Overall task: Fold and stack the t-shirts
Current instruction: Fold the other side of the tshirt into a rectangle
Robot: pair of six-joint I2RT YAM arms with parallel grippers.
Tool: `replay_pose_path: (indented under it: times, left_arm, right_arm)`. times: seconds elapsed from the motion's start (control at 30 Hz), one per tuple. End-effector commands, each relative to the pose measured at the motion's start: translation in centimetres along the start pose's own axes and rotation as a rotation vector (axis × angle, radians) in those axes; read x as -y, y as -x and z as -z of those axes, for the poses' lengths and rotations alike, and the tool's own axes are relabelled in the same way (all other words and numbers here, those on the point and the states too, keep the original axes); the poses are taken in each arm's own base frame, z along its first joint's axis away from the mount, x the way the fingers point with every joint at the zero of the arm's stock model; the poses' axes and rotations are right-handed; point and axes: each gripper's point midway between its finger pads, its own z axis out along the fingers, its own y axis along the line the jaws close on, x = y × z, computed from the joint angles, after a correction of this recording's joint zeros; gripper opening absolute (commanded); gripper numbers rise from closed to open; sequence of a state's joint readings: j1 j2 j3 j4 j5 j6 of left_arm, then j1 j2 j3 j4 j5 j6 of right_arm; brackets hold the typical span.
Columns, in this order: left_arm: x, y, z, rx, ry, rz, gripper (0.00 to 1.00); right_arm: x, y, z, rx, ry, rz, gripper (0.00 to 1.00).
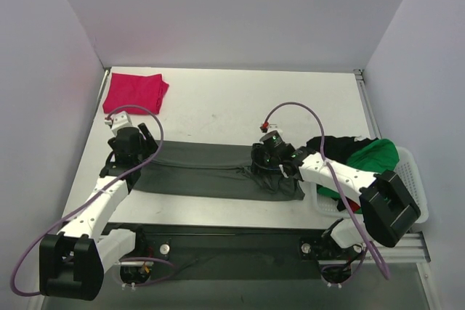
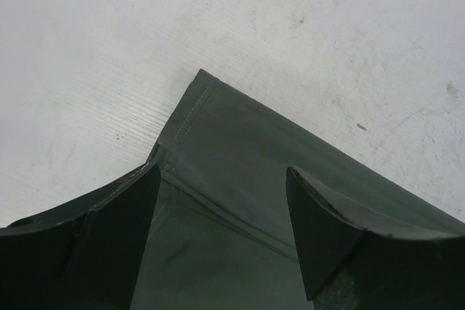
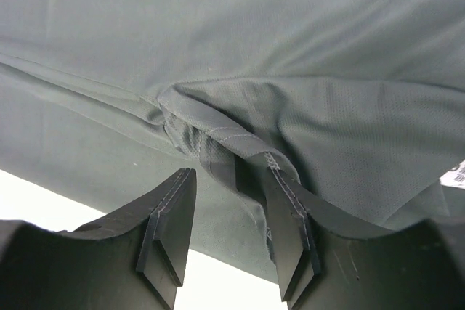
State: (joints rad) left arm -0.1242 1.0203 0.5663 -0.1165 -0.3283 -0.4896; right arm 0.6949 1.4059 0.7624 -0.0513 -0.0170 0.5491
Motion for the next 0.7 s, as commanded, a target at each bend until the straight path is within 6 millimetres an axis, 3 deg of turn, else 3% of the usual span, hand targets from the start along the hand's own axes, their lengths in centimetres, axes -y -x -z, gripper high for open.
replay_pose_path:
  times: [0.0, 0.3, 0.67]
  left_arm:
    - [1.0, 1.0, 0.0, 0.041, -0.042, 0.013, 0.81]
    - [0.7, 0.9, 0.1, 0.044, -0.033, 0.014, 0.82]
    - [0.6, 0.7, 0.0, 0.044, -0.030, 0.017, 0.82]
  right_arm:
    - [-0.1, -0.6, -0.6, -0.021, 0.008, -0.019, 0.43]
    - [-1.8, -1.3, -1.9, -0.056, 0.090, -0.048, 0.40]
    - [-4.8, -1.8, -0.9, -0.030, 0.129, 0.027, 0.38]
